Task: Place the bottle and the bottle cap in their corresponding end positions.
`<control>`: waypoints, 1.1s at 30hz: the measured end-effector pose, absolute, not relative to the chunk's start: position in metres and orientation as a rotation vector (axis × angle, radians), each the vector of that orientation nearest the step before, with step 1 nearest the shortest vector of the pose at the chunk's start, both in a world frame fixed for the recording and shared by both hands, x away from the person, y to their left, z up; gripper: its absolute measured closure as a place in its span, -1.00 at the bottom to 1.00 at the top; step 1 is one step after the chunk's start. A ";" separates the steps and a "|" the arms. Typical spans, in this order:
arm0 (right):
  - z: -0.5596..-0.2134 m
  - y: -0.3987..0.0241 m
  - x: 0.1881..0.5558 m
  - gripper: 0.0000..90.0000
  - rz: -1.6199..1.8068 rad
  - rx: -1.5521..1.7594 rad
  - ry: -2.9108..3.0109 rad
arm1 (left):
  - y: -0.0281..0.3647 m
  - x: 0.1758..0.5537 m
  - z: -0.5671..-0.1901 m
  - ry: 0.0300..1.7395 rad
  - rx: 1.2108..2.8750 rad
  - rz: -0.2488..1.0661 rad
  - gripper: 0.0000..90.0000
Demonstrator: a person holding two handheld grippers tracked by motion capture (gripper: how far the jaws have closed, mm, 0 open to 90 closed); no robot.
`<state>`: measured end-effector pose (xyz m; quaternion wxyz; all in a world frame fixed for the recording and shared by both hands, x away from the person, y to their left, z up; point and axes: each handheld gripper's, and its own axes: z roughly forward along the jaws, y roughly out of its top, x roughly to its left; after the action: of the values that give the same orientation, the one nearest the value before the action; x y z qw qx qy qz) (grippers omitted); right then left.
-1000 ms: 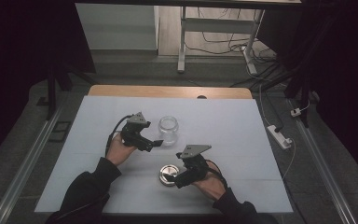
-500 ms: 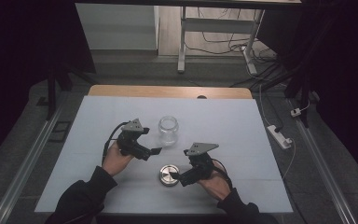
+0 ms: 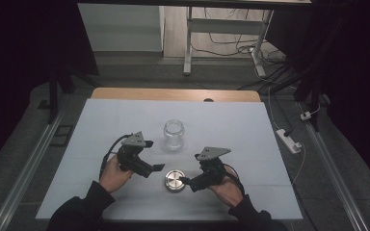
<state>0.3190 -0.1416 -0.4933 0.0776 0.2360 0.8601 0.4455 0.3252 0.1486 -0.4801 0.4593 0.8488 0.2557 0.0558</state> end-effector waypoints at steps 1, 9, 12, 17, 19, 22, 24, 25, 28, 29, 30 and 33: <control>-0.493 -0.143 0.319 -1.00 1.331 0.709 2.573 | 0.149 0.323 -0.480 0.629 2.091 0.134 -1.00; -0.489 -0.149 0.314 -1.00 1.310 0.706 2.562 | 0.157 0.305 -0.480 0.642 2.092 0.119 -1.00; -0.487 -0.152 0.311 -1.00 1.317 0.695 2.557 | 0.161 0.299 -0.478 0.646 2.099 0.122 -1.00; -0.484 -0.156 0.307 -1.00 1.326 0.692 2.552 | 0.168 0.287 -0.477 0.657 2.099 0.141 -1.00; -0.483 -0.158 0.306 -1.00 1.328 0.690 2.552 | 0.171 0.283 -0.477 0.669 2.098 0.151 -1.00; -0.482 -0.160 0.304 -1.00 1.326 0.689 2.548 | 0.178 0.277 -0.479 0.691 2.096 0.160 -1.00; -0.481 -0.162 0.303 -1.00 1.327 0.693 2.543 | 0.183 0.273 -0.480 0.709 2.086 0.162 -1.00; -0.481 -0.164 0.303 -1.00 1.325 0.699 2.541 | 0.186 0.272 -0.480 0.712 2.086 0.163 -1.00; -0.480 -0.168 0.302 -1.00 1.321 0.710 2.536 | 0.193 0.266 -0.482 0.739 2.075 0.171 -1.00; -0.480 -0.169 0.301 -1.00 1.323 0.716 2.535 | 0.195 0.265 -0.482 0.746 2.071 0.172 -1.00; -0.479 -0.171 0.300 -1.00 1.322 0.715 2.534 | 0.197 0.263 -0.483 0.755 2.065 0.172 -1.00; -0.478 -0.175 0.298 -1.00 1.323 0.724 2.520 | 0.204 0.258 -0.483 0.774 2.052 0.184 -1.00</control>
<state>0.2982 -0.1753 -0.4777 0.1021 0.2453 0.8536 0.4482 0.2578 0.2044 -0.4833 0.4532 0.8311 0.3135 0.0745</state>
